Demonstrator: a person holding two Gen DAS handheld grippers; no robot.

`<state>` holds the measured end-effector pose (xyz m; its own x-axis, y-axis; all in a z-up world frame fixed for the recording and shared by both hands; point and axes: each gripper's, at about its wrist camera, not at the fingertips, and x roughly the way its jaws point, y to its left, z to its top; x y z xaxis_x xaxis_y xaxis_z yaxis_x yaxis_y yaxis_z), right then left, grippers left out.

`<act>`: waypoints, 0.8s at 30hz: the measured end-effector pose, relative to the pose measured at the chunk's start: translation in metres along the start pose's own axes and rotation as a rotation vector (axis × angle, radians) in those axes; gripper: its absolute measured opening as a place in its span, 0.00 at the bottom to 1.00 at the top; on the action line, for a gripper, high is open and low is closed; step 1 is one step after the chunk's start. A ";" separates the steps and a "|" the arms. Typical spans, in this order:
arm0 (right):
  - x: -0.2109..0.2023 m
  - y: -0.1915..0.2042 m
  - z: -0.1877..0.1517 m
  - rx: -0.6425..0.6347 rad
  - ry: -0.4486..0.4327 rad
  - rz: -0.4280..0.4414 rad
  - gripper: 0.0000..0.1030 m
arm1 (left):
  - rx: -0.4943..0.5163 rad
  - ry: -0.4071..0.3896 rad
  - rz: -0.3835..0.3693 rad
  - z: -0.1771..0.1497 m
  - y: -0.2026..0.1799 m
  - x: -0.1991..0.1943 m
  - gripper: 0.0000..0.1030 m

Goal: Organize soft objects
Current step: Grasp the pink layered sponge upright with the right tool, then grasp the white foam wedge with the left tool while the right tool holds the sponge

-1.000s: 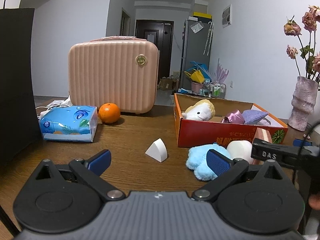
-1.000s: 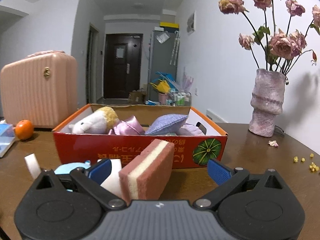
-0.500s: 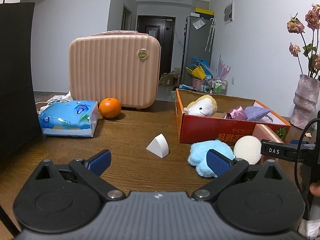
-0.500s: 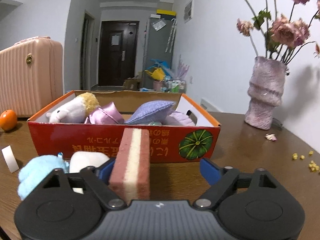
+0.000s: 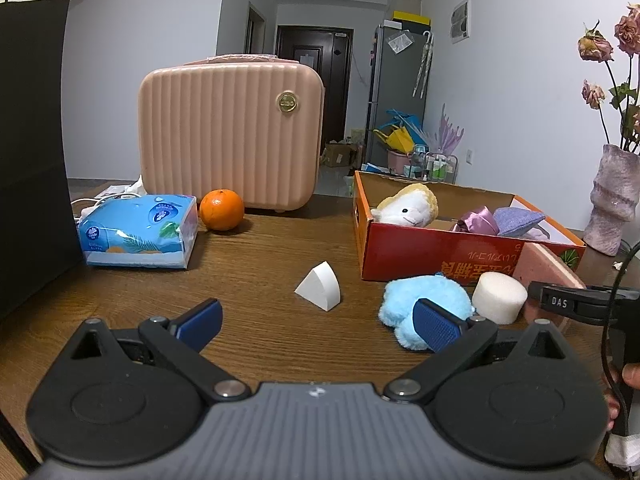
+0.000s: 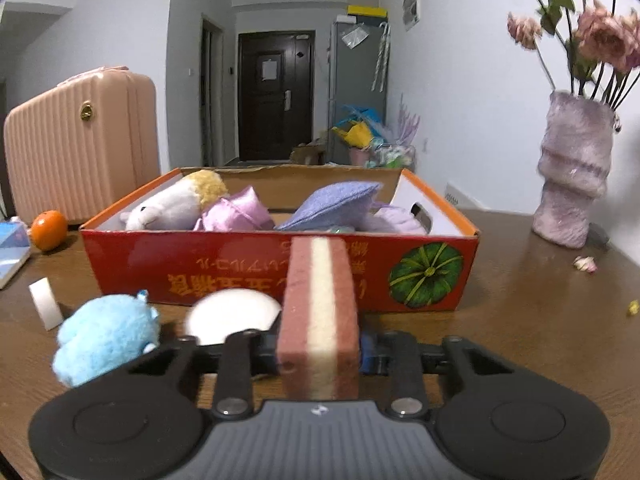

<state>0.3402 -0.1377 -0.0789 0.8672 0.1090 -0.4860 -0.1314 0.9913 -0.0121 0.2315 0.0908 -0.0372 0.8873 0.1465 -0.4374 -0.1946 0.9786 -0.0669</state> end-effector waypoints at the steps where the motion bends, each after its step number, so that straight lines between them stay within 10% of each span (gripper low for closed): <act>1: -0.001 -0.001 0.000 0.011 -0.001 0.008 0.30 | -0.001 0.002 0.001 0.000 0.000 0.001 1.00; 24: -0.055 -0.047 -0.009 0.067 -0.173 -0.018 0.29 | 0.032 -0.008 0.084 0.009 0.009 0.042 1.00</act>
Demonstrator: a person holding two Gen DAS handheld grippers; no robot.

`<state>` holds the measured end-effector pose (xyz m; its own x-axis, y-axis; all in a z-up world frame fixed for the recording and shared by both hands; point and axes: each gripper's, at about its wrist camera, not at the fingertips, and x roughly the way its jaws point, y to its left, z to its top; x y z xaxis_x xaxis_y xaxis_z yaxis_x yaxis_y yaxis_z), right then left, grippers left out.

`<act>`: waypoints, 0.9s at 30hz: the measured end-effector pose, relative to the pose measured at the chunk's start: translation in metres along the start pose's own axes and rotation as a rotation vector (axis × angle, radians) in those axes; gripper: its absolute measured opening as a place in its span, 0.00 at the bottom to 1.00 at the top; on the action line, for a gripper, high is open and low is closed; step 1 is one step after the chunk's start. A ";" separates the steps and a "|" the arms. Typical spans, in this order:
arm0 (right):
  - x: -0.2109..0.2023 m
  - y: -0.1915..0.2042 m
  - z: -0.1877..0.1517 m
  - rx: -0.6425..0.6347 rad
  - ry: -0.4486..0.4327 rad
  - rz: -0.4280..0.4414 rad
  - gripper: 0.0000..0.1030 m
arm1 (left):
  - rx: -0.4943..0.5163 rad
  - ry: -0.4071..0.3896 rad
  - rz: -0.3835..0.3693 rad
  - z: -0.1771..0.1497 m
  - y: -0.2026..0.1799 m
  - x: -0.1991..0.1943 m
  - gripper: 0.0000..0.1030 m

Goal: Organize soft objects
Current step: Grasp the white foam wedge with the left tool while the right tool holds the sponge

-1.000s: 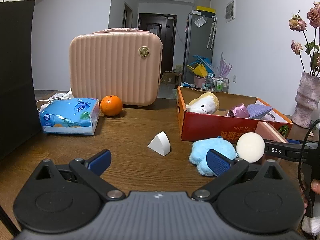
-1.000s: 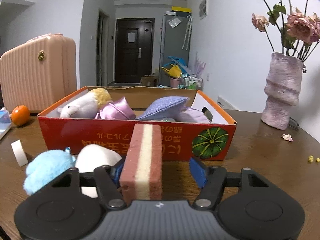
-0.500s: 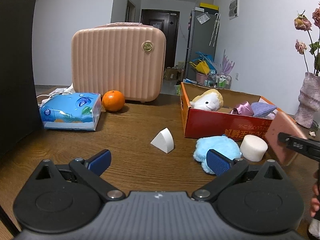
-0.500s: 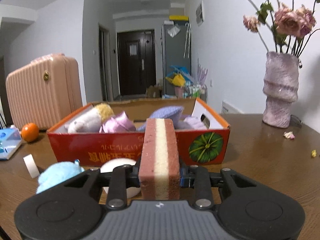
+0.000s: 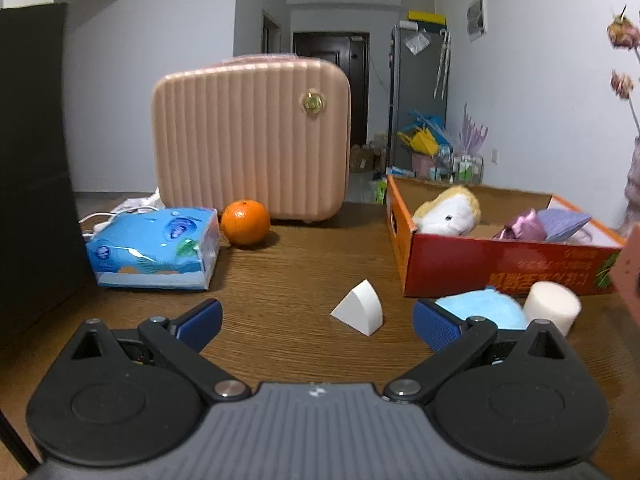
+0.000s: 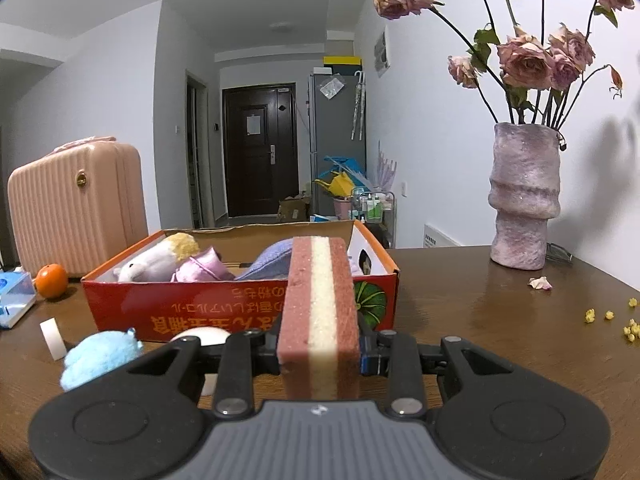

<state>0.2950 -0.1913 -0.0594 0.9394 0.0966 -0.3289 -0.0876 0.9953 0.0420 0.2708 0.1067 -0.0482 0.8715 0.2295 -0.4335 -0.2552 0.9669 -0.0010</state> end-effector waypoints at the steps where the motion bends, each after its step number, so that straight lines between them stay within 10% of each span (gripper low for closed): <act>1: 0.000 0.000 0.000 0.000 0.000 0.000 0.29 | 0.002 0.015 -0.001 0.001 0.000 0.007 1.00; 19: 0.004 0.004 -0.003 -0.016 0.004 -0.007 0.29 | 0.060 0.118 -0.035 0.011 -0.009 0.084 1.00; 27: 0.004 0.003 -0.003 -0.014 0.006 0.002 0.29 | 0.081 0.165 -0.081 0.009 -0.013 0.094 0.64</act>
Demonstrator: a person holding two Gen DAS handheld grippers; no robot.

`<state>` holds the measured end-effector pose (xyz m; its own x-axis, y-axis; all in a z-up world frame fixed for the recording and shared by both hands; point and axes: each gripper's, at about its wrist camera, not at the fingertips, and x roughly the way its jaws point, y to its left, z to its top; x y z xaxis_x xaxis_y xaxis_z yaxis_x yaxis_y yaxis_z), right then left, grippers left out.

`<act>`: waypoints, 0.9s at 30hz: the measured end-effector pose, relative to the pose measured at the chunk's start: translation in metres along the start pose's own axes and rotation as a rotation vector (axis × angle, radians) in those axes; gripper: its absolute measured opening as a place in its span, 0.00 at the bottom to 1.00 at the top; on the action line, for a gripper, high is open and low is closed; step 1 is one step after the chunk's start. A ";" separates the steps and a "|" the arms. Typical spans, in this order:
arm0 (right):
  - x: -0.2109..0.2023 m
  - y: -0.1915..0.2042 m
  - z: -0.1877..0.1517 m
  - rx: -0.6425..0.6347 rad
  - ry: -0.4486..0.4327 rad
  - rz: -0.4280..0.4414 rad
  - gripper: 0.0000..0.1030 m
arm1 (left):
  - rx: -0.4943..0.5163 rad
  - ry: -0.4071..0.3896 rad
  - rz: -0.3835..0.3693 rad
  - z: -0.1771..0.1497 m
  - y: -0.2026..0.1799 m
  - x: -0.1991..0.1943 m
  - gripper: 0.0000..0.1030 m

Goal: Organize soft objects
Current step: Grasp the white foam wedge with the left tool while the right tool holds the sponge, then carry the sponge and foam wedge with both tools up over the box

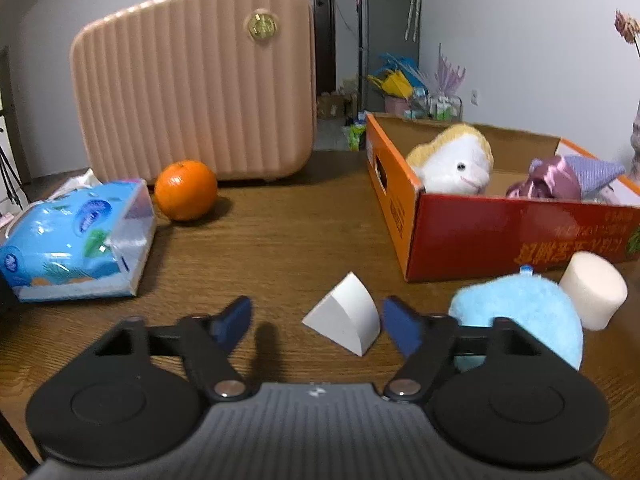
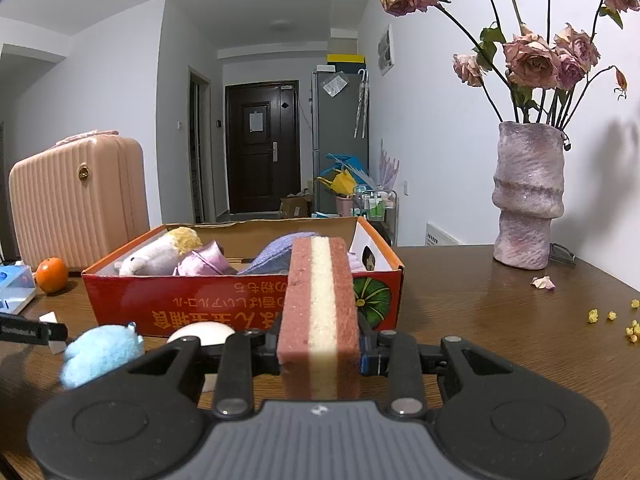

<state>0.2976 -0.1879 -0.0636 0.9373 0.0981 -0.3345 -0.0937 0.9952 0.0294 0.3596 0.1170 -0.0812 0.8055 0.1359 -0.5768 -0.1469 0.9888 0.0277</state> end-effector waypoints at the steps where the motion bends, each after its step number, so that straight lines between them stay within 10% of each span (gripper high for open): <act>1: 0.000 0.000 0.000 0.000 -0.001 0.001 0.29 | -0.001 0.011 -0.013 0.000 0.000 0.002 0.54; 7: -0.002 0.001 0.000 -0.001 -0.004 0.010 0.29 | 0.030 -0.013 -0.047 -0.002 -0.007 -0.003 0.32; 27: -0.012 0.005 0.001 -0.004 -0.036 0.054 0.29 | -0.045 -0.190 -0.065 -0.006 -0.008 -0.076 0.31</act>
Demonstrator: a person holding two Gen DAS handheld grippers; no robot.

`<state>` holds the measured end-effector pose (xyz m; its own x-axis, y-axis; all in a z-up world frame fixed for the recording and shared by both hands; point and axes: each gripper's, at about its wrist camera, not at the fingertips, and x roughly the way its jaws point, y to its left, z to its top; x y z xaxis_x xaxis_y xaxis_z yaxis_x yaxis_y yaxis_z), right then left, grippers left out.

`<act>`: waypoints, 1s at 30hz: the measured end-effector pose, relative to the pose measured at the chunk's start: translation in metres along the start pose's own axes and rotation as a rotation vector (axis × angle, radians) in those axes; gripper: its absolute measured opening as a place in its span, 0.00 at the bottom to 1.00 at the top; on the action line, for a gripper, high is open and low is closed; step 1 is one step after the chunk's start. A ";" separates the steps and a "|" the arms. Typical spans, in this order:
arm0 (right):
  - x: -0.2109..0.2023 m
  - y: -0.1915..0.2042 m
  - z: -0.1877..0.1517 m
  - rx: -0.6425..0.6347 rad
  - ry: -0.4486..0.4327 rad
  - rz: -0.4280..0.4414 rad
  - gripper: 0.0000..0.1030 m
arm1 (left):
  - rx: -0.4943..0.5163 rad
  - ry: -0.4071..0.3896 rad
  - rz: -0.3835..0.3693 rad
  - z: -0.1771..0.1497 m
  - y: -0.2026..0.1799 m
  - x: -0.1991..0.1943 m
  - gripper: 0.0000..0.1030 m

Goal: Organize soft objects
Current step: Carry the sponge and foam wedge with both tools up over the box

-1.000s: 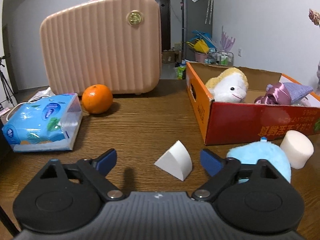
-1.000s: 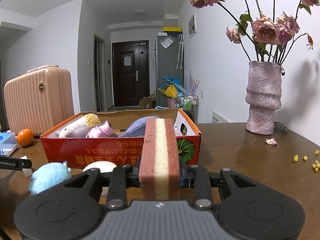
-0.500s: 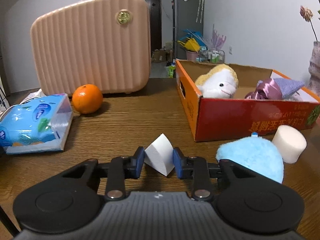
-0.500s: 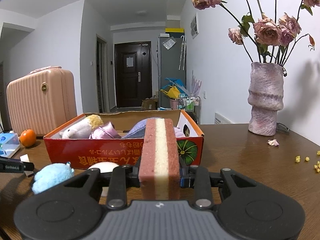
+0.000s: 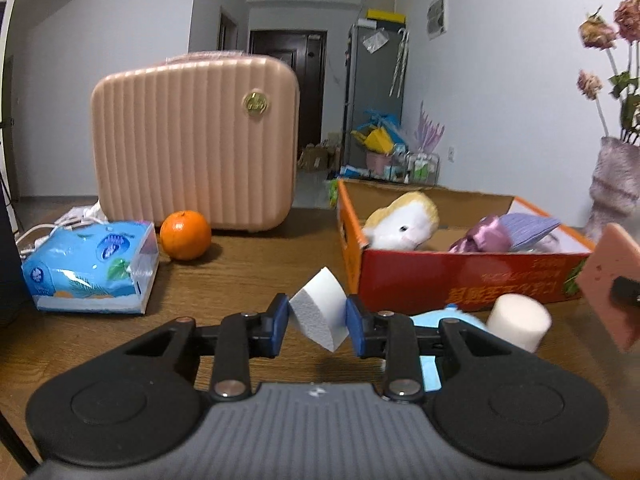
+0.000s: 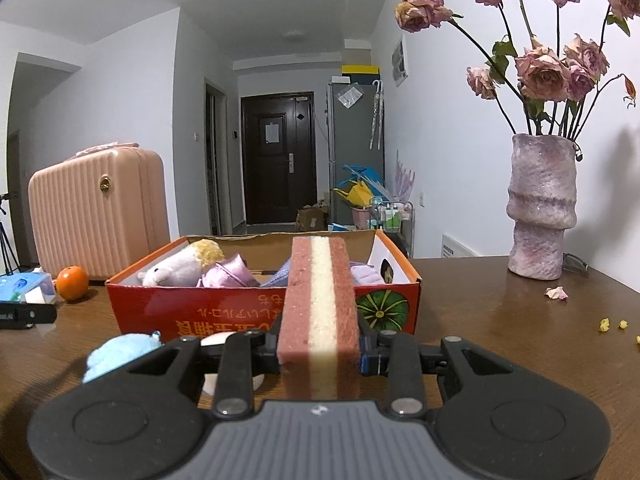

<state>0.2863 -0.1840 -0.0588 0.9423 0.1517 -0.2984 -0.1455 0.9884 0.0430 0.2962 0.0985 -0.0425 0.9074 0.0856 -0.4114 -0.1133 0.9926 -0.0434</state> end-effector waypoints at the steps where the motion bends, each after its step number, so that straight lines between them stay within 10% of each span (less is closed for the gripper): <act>1: -0.001 0.000 0.000 0.001 -0.002 0.004 0.29 | 0.001 -0.008 -0.006 0.000 -0.002 -0.004 0.31; 30: -0.022 0.008 0.015 0.001 -0.113 0.085 0.30 | -0.025 -0.094 -0.080 0.017 -0.058 -0.032 0.31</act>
<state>0.2686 -0.1791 -0.0376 0.9545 0.2346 -0.1840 -0.2265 0.9719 0.0641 0.2806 0.0400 -0.0115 0.9479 0.0155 -0.3182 -0.0483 0.9943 -0.0955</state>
